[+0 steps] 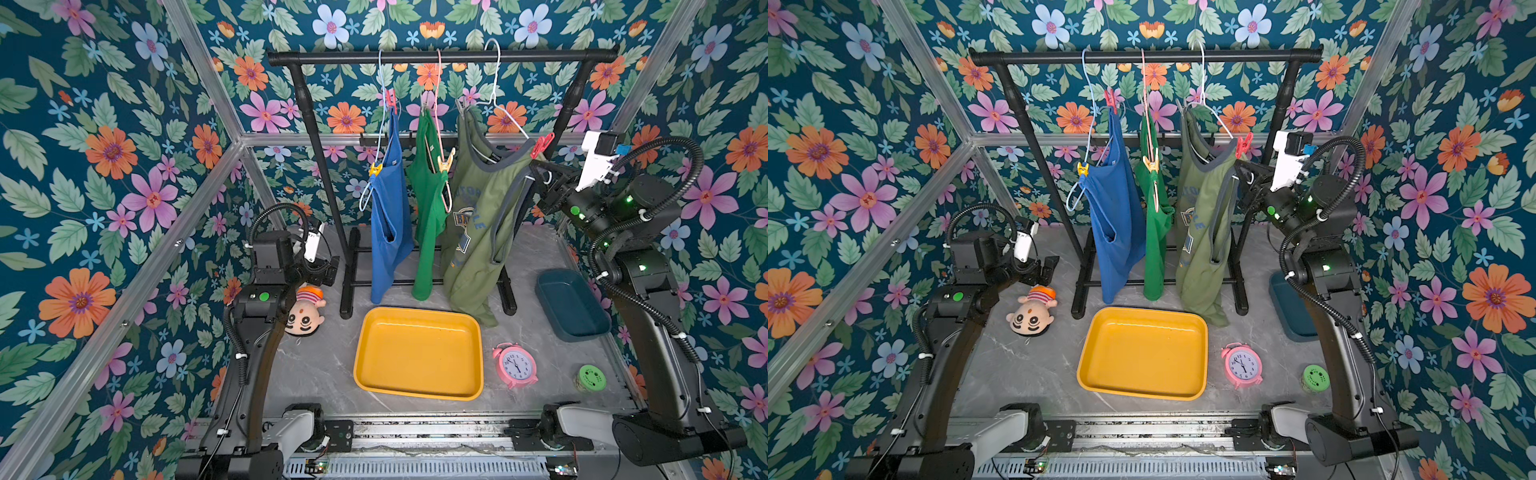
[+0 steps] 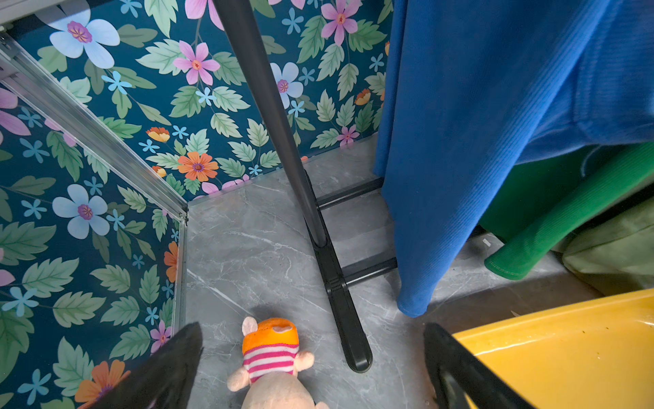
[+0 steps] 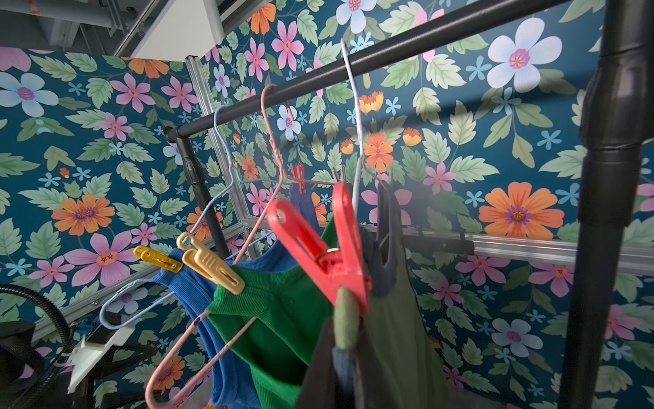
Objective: Remove the clothespins securing tank tops to the hanger
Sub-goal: Pick up the hanger from the clothesline.
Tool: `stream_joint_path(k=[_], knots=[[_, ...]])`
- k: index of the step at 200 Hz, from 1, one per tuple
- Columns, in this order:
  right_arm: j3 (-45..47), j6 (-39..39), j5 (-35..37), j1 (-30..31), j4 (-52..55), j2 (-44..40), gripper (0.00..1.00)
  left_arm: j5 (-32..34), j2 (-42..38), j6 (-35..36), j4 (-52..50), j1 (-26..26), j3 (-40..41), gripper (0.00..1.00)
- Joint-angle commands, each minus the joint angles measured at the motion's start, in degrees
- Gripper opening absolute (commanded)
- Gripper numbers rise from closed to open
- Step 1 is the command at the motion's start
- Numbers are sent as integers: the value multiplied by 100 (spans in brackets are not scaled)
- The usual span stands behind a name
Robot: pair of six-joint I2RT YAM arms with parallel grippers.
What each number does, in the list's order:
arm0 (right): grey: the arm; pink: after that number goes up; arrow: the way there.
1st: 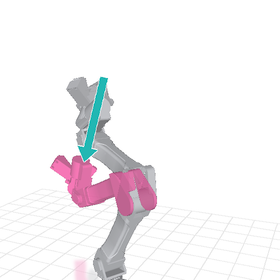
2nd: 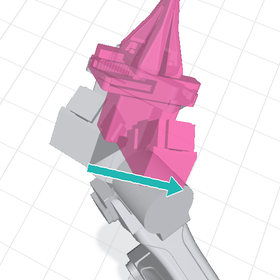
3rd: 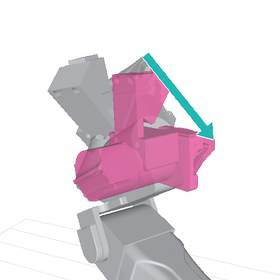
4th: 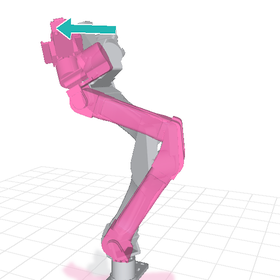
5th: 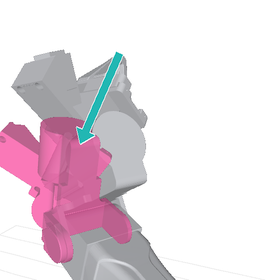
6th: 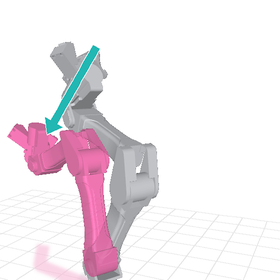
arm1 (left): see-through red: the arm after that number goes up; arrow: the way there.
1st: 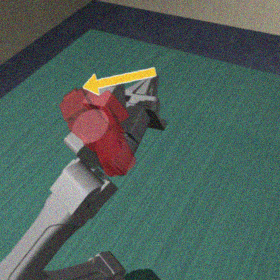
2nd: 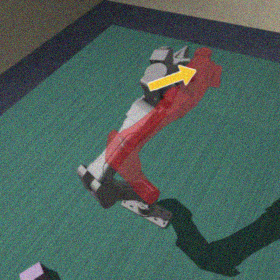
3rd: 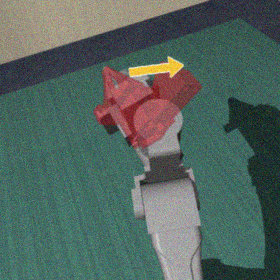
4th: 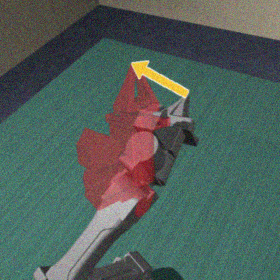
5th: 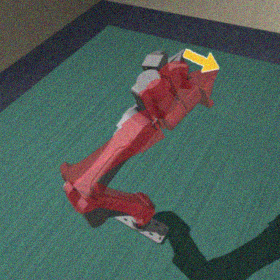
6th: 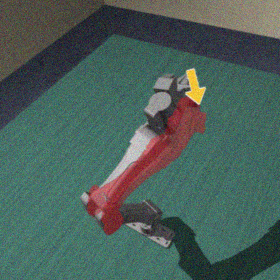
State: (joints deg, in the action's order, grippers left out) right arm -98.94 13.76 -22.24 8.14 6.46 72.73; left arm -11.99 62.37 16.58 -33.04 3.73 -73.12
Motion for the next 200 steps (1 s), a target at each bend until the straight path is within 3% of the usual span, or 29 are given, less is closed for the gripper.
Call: stream_joint_path(k=[1,116,200], knots=[[-70,39,62,8,-703,5,0,36,-19,66,-19,-2,-35,100],[-662,-126,-17,5,-332,-47,0,-32,46,-43,-50,-4,-430,100],[-1633,-359,-114,3,659,-235,0,-213,119,-163,-115,-3,-932,100]])
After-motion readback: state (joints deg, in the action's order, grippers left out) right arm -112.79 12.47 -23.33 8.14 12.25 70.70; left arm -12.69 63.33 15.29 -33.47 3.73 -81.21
